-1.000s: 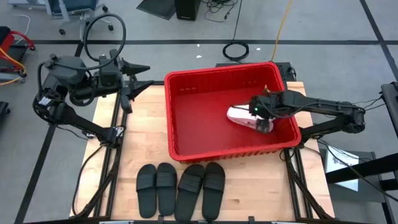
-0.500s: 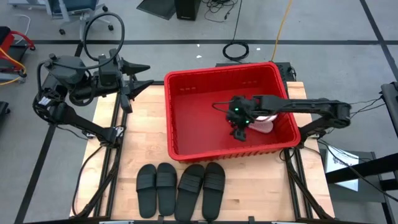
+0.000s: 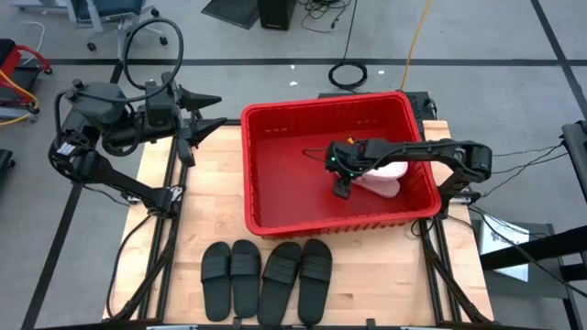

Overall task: Pick and place slides into bin
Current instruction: Adjust the stacked pink slides in the red bin

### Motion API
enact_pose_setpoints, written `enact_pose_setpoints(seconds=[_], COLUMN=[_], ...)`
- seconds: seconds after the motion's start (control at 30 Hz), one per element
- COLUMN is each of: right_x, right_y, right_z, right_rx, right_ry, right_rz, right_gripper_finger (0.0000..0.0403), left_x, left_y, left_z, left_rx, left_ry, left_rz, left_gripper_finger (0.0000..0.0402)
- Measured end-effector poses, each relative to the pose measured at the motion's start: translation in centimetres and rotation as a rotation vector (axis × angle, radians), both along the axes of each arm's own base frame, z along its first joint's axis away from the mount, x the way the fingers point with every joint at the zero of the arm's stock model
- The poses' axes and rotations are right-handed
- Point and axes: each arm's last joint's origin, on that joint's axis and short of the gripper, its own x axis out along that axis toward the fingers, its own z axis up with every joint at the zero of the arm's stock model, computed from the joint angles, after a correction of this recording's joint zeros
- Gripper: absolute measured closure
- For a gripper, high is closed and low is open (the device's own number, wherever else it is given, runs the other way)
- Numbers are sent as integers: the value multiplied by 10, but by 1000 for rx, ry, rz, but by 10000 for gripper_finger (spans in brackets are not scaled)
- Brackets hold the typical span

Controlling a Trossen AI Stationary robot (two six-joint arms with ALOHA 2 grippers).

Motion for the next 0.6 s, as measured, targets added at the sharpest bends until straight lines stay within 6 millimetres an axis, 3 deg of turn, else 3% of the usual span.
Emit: enact_pose_setpoints(seconds=[0.27,0.6], right_x=[-10,-40], right_y=[-26,-55], right_z=[1,0], right_rx=[-99,-148], right_ry=[42,217], right_rz=[-157,-328], right_gripper_finger=[202,202], left_x=[0,0], left_y=[0,0], left_z=[0,0], left_rx=[-1,-18], left_ry=[0,-6], left_rz=[0,1], left_gripper_finger=[176,176])
